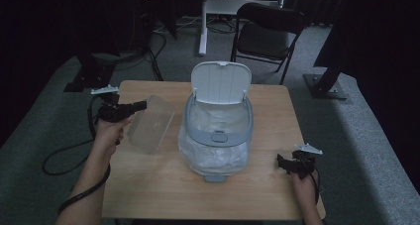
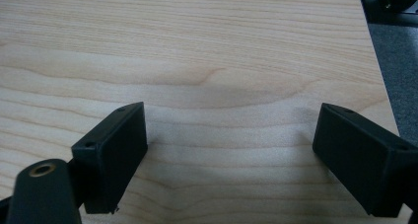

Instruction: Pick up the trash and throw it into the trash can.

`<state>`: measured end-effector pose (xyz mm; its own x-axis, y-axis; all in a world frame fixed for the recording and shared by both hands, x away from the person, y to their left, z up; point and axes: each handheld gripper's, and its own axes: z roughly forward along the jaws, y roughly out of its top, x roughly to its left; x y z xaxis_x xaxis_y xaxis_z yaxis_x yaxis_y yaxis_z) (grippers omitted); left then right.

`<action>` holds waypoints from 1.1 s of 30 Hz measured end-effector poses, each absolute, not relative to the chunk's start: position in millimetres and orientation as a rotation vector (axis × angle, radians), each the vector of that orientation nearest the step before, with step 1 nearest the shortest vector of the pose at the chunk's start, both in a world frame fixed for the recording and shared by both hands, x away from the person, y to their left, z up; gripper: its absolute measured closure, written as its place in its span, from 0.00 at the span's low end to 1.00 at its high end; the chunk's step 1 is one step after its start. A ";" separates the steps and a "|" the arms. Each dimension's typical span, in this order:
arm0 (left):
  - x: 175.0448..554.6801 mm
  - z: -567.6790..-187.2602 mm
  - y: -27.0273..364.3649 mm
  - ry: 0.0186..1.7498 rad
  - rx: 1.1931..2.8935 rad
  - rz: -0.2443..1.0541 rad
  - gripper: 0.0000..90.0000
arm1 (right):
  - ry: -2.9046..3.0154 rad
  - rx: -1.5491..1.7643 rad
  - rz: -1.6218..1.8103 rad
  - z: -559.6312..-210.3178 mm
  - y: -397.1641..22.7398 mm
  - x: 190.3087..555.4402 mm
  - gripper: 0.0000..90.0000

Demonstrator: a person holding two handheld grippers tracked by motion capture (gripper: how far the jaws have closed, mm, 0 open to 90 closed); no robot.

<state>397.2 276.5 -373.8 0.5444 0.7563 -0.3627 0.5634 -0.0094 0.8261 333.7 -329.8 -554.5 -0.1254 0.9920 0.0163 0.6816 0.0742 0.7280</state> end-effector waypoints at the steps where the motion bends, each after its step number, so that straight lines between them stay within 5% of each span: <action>1: 394.6 -369.6 276.3 1.105 1.686 0.235 0.98 | 1.863 1.654 0.821 -554.5 -329.8 333.7 0.14; 33: 326.6 -255.2 255.2 0.732 1.490 0.319 0.98 | 1.866 1.650 0.822 -554.6 -329.6 334.1 0.14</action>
<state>326.6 255.2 -255.2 0.7500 0.6148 -0.2439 0.2400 0.0907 0.9665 334.1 -329.6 -554.6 -0.1292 0.9915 0.0156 0.6810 0.0773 0.7282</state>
